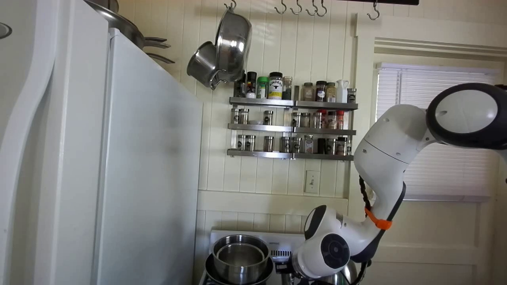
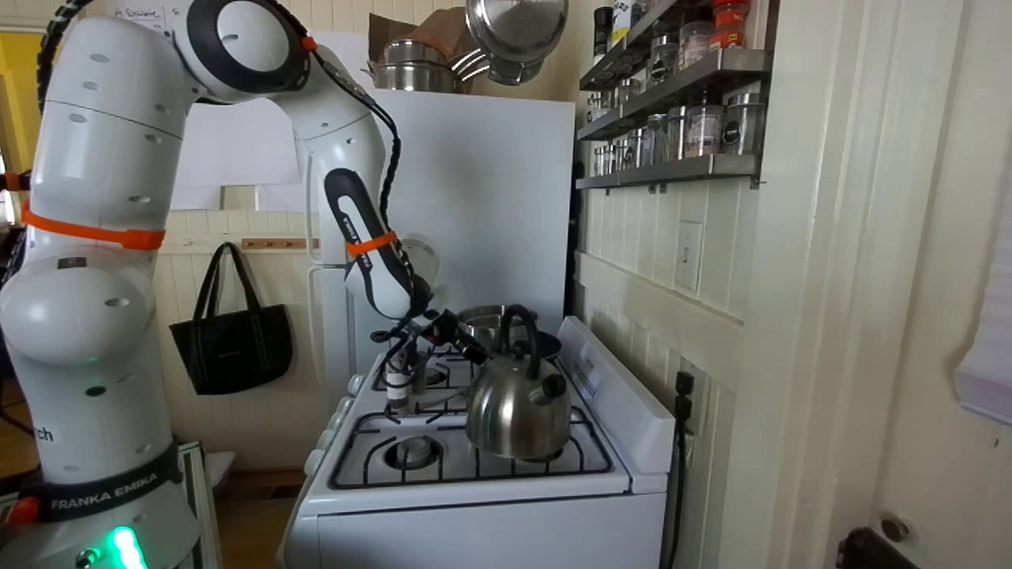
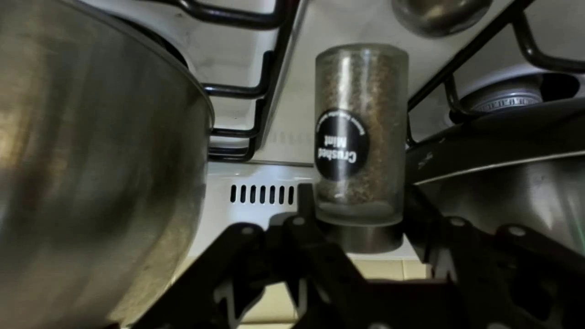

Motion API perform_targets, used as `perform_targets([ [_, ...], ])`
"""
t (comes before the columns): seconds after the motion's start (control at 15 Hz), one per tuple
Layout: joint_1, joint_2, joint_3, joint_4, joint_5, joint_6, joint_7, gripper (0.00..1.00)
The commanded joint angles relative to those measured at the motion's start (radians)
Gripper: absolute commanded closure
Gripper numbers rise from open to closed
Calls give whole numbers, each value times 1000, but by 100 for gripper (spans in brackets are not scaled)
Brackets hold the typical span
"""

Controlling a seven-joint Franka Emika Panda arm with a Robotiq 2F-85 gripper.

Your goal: Remove one glass jar from the topmost shelf and put it on the stovetop.

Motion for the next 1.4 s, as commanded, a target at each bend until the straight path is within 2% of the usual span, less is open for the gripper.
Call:
perform_targets([
  [0.0, -30, 39, 38, 19, -44, -26, 37, 75],
  [0.47, -46, 49, 53, 23, -55, -51, 34, 75],
  [1.33, -54, 24, 80, 23, -42, -28, 69, 75],
])
